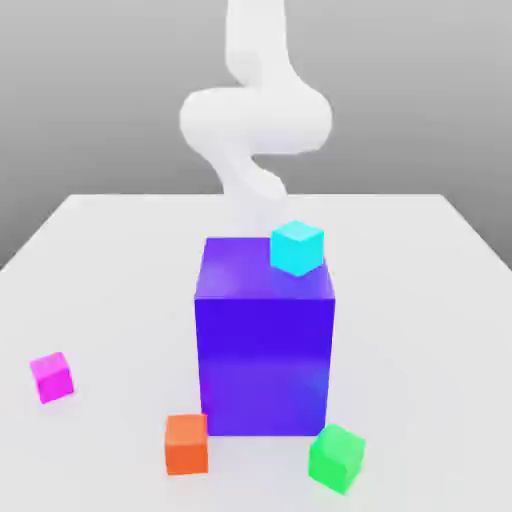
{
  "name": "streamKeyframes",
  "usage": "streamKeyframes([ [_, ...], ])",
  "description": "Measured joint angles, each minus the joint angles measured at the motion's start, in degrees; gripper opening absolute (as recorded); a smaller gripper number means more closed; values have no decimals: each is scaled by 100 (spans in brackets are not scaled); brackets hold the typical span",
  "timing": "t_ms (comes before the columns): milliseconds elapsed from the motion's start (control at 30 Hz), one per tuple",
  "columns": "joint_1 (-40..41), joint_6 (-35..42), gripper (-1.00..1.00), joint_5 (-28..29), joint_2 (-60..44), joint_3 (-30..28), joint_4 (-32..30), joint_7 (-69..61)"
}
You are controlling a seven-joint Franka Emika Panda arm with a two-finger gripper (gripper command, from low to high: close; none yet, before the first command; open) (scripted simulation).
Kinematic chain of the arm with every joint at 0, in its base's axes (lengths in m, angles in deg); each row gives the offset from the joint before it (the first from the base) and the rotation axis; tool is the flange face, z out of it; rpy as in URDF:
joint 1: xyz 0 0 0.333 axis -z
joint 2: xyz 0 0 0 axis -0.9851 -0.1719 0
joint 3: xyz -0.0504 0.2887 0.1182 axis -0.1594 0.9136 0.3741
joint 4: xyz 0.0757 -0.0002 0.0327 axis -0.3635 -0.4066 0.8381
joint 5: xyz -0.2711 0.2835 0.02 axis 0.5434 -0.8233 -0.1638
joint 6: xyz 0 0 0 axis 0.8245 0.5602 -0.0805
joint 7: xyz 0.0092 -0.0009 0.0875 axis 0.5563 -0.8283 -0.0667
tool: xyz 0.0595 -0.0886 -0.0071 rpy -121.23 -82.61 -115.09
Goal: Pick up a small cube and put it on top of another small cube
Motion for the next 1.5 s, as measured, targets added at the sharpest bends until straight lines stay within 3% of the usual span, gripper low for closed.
streamKeyframes([
  [333,494,-867,0,1030,-1741,-1076,-662,-1909],
  [600,763,-1636,0,998,-3117,-2203,-1207,-4015],
  [700,904,-1958,0,596,-3668,-2542,-1425,-5089],
  [833,1371,-2364,0,-411,-4439,-2608,-1709,-6852],
  [1000,2123,-2907,0,-1934,-5434,-1910,-1790,-8733],
  [1100,2688,-3358,0,-2494,-6041,-1235,-1649,-9200],
  [1133,2835,-3487,-100,-2613,-6202,-1062,-1610,-9300],
  [1367,2885,-3495,-100,-2616,-6220,-1012,-1608,-9304],
  [1500,2455,-2988,-100,-1912,-5527,-1599,-1786,-8760],
])
